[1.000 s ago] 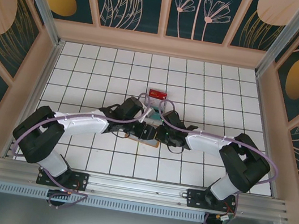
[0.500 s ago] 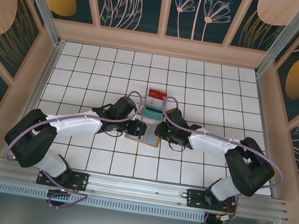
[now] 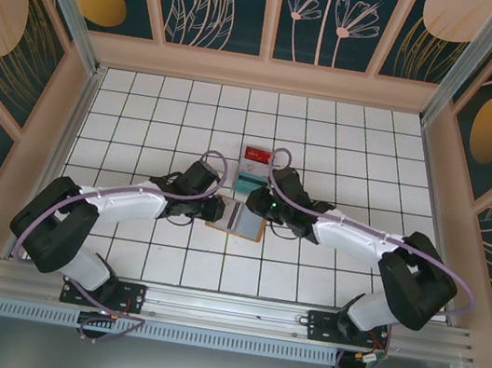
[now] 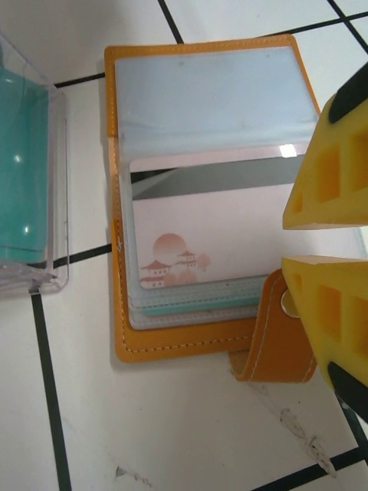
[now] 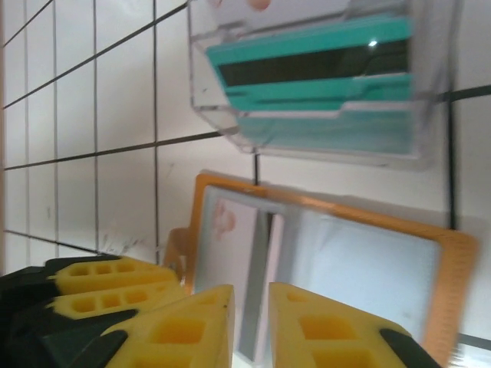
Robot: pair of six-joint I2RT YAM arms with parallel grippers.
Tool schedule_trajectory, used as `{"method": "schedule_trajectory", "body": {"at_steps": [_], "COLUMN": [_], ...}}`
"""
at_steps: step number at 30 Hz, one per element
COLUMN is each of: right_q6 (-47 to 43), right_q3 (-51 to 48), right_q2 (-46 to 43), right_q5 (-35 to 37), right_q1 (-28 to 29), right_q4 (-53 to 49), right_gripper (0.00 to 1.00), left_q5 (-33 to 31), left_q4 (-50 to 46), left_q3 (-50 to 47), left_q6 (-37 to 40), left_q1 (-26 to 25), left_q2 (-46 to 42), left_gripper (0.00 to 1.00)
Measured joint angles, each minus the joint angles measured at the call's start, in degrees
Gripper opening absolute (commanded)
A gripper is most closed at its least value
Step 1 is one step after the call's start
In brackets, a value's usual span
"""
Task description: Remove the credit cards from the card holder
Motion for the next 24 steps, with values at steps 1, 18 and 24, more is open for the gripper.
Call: {"method": "schedule_trajectory", "body": {"at_steps": [1,18,24], "right_q6": [0.2,3.0,3.2], "right_q3": [0.0,0.0,0.0], "right_q2": [1.1,10.4,11.8], "right_q5": [-1.2,-12.0,-12.9], "right_q1": [0.0,-0.2,-0.5], "right_q4": [0.9,4.7,5.0], "right_gripper": [0.19,0.15,0.15], "left_q5": [0.0,1.4,1.8], "left_q4": [0.0,1.2,1.3], "left_q3": [-0.1,-1.1,-1.1], "left_q6": [0.0,-1.6,-1.6], "left_q1": [0.0,0.0,0.0], "left_q2": [0.2,2.6,3.1], "left_gripper": [0.18,0.16,0.16]}}
